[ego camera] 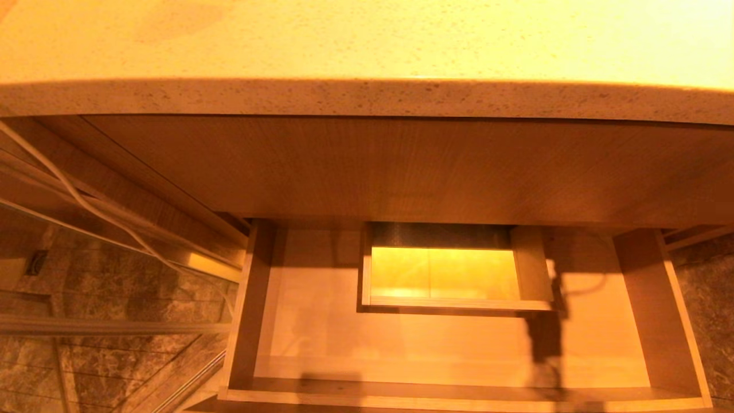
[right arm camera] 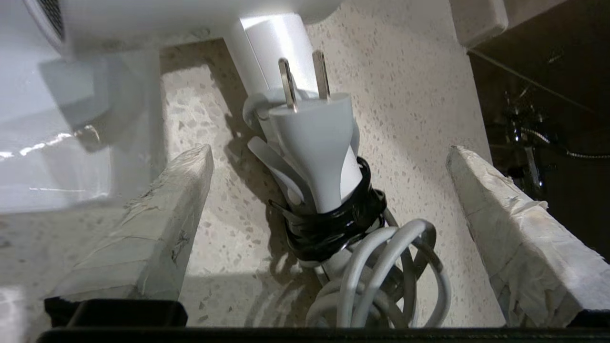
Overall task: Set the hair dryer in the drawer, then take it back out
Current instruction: Pick up the hairdryer
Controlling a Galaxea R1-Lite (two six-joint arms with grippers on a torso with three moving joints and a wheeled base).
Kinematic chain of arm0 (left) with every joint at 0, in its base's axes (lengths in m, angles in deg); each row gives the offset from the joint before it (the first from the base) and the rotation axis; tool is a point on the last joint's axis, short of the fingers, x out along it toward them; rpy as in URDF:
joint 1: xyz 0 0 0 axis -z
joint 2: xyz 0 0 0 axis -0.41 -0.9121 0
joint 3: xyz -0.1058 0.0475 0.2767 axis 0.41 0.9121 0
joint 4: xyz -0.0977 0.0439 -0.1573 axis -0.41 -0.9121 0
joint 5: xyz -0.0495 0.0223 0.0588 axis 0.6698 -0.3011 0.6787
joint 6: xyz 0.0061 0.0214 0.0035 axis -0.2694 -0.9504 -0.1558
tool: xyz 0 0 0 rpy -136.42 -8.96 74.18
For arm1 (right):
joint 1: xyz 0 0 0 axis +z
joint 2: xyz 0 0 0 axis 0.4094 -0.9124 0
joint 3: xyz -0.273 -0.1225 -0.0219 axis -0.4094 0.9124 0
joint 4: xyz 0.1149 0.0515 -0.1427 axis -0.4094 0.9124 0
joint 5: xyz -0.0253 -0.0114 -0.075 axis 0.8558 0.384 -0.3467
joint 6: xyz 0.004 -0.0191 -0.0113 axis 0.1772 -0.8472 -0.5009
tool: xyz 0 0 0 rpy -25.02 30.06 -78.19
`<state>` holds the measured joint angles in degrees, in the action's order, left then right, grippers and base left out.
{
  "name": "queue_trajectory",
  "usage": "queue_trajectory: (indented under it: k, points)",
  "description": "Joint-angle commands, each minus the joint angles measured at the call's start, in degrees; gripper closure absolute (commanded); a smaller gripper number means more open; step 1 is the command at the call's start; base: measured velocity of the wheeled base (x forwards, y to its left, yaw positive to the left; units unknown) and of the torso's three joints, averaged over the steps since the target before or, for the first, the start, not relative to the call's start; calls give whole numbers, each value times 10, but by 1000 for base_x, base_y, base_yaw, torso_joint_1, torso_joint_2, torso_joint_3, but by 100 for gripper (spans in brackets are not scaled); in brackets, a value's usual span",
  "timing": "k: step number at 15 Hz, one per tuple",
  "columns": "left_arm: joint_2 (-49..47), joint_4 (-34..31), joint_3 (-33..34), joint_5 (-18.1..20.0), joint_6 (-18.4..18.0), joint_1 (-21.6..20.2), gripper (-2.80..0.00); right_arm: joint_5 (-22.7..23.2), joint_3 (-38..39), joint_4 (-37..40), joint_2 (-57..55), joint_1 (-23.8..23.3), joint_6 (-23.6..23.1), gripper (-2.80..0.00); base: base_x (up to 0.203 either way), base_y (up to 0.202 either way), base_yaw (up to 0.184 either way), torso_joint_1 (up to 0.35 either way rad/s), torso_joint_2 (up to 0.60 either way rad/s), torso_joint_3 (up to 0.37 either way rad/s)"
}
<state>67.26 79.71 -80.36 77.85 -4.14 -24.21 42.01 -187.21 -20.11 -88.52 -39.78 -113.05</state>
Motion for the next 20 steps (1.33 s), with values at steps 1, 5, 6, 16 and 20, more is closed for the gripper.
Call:
queue_trajectory:
  k: [1, 5, 6, 16, 20]
  points:
    - [-1, 0, 1, 0, 0, 0, 0, -1, 0, 20, -2, -11, 6, -280, 0, 0, 0, 0, 0, 0]
    - [0, 0, 1, 0, 0, 0, 0, 0, 1, 42, -11, -14, 27, -280, 0, 0, 0, 0, 0, 0]
    - [0, 0, 1, 0, 0, 0, 0, 2, 1, 48, -14, -14, 35, -280, 0, 0, 0, 0, 0, 0]
    - [0, 0, 1, 0, 0, 0, 0, 4, 1, 159, -37, -40, 84, -280, 0, 0, 0, 0, 0, 0]
    - [0, 0, 1, 0, 0, 0, 0, 25, 1, 168, -38, -40, 88, 0, 0, 0, 0, 0, 0, 0]
